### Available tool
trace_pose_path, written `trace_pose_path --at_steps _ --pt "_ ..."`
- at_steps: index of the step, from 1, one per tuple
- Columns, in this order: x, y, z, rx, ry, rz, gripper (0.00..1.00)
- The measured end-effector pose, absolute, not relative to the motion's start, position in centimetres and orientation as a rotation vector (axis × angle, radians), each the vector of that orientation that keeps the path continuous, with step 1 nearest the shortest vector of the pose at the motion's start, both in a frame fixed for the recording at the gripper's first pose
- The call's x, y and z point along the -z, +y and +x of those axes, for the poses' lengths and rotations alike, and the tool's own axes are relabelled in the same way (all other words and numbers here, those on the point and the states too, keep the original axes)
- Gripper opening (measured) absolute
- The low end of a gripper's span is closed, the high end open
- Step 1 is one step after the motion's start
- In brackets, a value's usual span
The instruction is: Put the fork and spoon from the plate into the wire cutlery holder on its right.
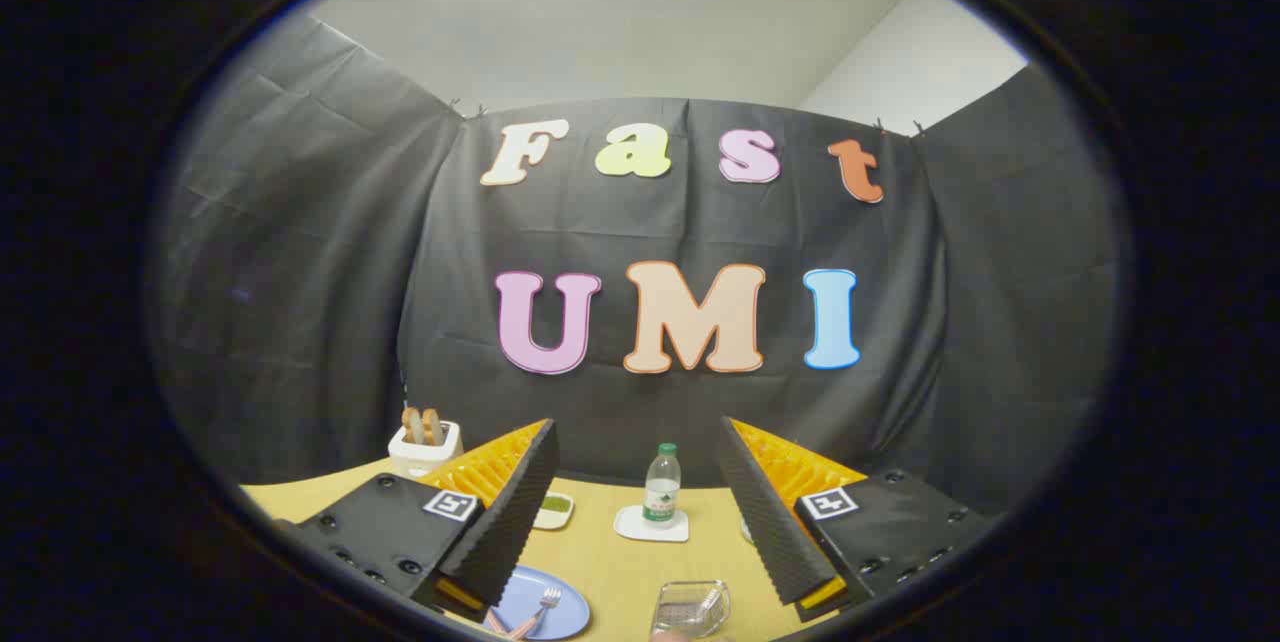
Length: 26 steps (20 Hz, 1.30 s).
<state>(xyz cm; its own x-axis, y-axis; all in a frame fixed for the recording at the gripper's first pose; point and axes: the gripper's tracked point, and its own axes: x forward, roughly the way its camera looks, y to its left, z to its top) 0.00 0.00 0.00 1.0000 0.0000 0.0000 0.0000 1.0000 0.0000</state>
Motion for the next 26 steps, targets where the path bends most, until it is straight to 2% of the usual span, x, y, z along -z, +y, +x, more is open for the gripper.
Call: trace_pose_path --at_steps 18,26 --pt "-0.6 2.7 1.1 -0.039 0.014 0.008 1.00" --pt "2.4 5.1 1.9 -0.113 0.123 -0.009 1.00"
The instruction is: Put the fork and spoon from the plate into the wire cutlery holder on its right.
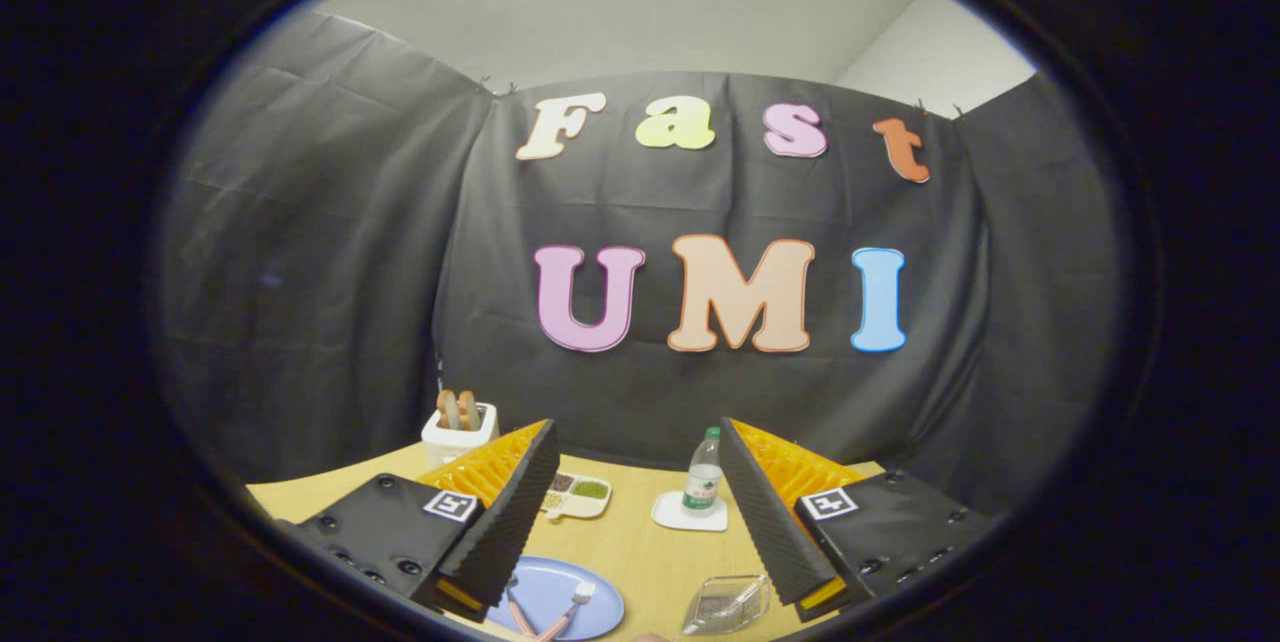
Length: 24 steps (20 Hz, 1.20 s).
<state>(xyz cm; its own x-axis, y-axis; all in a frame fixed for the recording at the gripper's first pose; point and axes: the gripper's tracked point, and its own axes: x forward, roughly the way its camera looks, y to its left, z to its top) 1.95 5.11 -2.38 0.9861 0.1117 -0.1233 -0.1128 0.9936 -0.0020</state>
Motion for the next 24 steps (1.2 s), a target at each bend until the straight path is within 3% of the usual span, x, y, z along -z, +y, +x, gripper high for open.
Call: trace_pose_path --at_steps 8,18,24 --pt "8.9 8.2 2.5 -0.203 0.314 -0.012 1.00" --pt "21.1 10.4 0.3 -0.265 0.680 -0.070 1.00" --pt "25.9 10.8 -0.7 -0.285 0.788 -0.117 1.00"
